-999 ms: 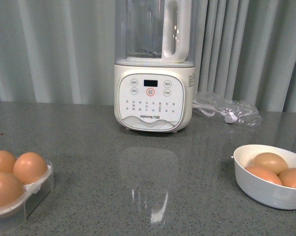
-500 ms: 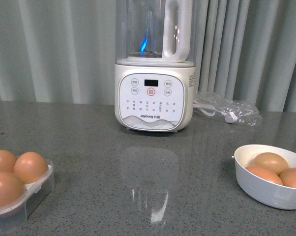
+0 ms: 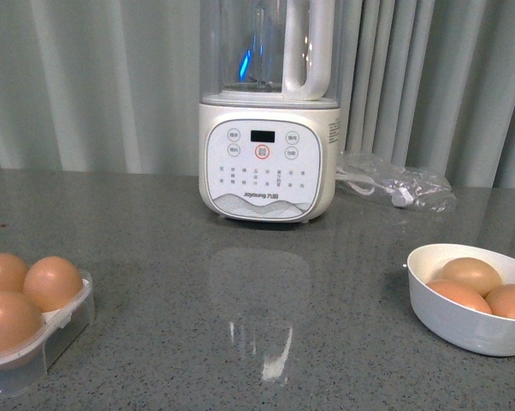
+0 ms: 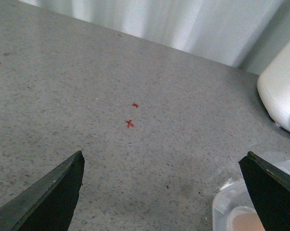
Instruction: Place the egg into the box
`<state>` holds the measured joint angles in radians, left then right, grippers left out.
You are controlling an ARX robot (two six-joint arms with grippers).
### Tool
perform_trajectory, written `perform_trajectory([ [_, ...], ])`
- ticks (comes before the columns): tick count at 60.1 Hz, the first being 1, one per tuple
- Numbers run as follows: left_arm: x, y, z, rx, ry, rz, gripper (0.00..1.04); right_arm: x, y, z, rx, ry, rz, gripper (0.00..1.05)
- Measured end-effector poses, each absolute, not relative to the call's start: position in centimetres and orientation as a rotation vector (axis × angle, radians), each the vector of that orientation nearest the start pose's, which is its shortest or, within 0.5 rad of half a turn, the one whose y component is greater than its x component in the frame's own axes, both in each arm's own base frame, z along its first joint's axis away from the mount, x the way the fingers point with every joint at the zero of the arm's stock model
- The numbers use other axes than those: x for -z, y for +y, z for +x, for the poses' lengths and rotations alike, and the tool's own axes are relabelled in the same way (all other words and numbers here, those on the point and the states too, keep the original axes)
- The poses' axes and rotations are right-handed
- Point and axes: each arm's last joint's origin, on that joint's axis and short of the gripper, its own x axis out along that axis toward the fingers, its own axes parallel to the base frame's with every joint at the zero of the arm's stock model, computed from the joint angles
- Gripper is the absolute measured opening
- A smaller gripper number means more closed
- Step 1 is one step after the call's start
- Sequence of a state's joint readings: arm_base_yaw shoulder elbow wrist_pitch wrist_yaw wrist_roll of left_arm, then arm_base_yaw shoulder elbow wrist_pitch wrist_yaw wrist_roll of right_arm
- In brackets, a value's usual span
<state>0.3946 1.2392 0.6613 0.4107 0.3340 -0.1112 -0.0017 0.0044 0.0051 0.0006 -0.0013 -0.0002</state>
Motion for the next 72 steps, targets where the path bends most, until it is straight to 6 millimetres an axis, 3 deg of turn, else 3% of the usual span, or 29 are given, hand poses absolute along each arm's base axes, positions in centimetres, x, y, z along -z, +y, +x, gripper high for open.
perform_trajectory([
  [24, -24.3, 6.7, 25.9, -0.007, 0.196, -0.080, 0.98, -16.5, 0.0, 9.8, 0.000, -0.001, 0.000, 0.98],
  [35, -23.2, 3.2, 25.2, 0.090, 0.244, -0.027, 0.98, -16.5, 0.0, 9.8, 0.000, -0.001, 0.000, 0.98],
  [48, -23.0, 0.5, 24.2, 0.183, 0.276, 0.023, 0.98, -16.5, 0.0, 9.8, 0.000, -0.001, 0.000, 0.98],
  [72, -24.0, -0.1, 22.8, 0.160, 0.286, 0.058, 0.98, -16.5, 0.0, 9.8, 0.000, -0.001, 0.000, 0.98],
])
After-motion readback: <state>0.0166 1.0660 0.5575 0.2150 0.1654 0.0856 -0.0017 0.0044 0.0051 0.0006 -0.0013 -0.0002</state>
